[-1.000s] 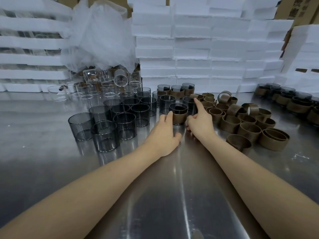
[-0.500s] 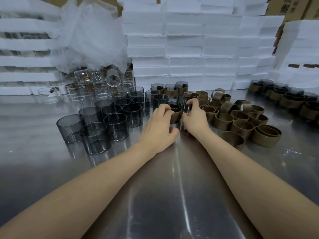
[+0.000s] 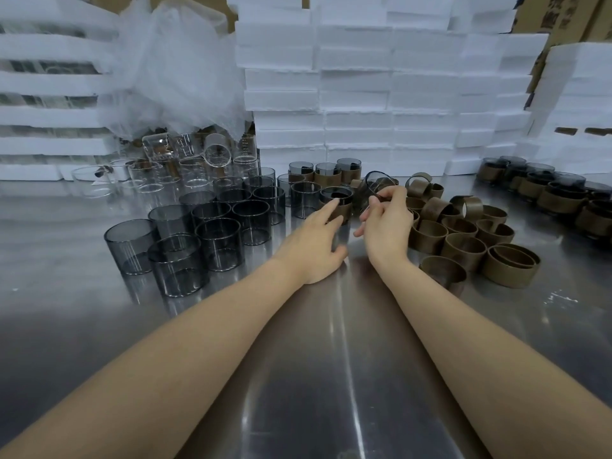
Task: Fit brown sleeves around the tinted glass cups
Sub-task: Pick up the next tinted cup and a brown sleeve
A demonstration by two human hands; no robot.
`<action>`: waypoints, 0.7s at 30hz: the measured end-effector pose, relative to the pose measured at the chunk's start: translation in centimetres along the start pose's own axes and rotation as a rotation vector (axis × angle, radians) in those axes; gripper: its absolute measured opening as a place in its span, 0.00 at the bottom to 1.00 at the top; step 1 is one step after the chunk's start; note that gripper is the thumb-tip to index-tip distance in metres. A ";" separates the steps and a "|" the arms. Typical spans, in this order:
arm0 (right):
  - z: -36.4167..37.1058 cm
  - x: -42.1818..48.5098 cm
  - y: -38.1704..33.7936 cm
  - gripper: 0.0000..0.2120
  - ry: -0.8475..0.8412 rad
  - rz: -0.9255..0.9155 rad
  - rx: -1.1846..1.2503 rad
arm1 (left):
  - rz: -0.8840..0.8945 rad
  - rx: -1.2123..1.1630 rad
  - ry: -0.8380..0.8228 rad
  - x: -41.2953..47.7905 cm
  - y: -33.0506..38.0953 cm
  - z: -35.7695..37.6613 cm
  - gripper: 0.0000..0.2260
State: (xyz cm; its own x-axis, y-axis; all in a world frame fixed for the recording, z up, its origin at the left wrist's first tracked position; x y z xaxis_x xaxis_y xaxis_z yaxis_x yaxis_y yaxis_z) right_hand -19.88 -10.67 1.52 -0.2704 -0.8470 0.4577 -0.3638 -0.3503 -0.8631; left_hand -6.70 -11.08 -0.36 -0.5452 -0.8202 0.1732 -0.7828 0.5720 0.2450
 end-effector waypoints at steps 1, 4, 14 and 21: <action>0.0 0.0 0.0 0.02 0.011 -0.005 0.003 | 0.028 0.050 -0.010 0.4 0.1 -0.1 0.25; 0.0 0.0 0.1 0.01 0.030 0.004 0.001 | 0.015 0.184 -0.052 1.8 0.0 0.1 0.23; 0.5 -0.2 0.1 0.02 -0.071 0.008 0.036 | -0.181 0.145 -0.309 6.5 -1.1 1.0 0.23; 0.8 0.3 0.6 0.01 -0.056 0.053 0.051 | -0.264 0.098 -0.359 9.8 -1.6 1.5 0.26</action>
State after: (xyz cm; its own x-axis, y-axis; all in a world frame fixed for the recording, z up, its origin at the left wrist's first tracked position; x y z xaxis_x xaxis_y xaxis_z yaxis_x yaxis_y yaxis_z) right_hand -19.49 -11.47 0.95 -0.2368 -0.8856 0.3996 -0.3037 -0.3232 -0.8963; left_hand -11.20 -20.01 -0.47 -0.3793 -0.8965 -0.2290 -0.9241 0.3547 0.1420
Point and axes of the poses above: each hand's wrist, its own x-axis towards the middle knuckle, its own z-axis out of the palm, y = z × x, the point moved 3 cm from there along x, towards the middle knuckle, and after that the axes turned 12 degrees about -y, right-handed, at the moved point
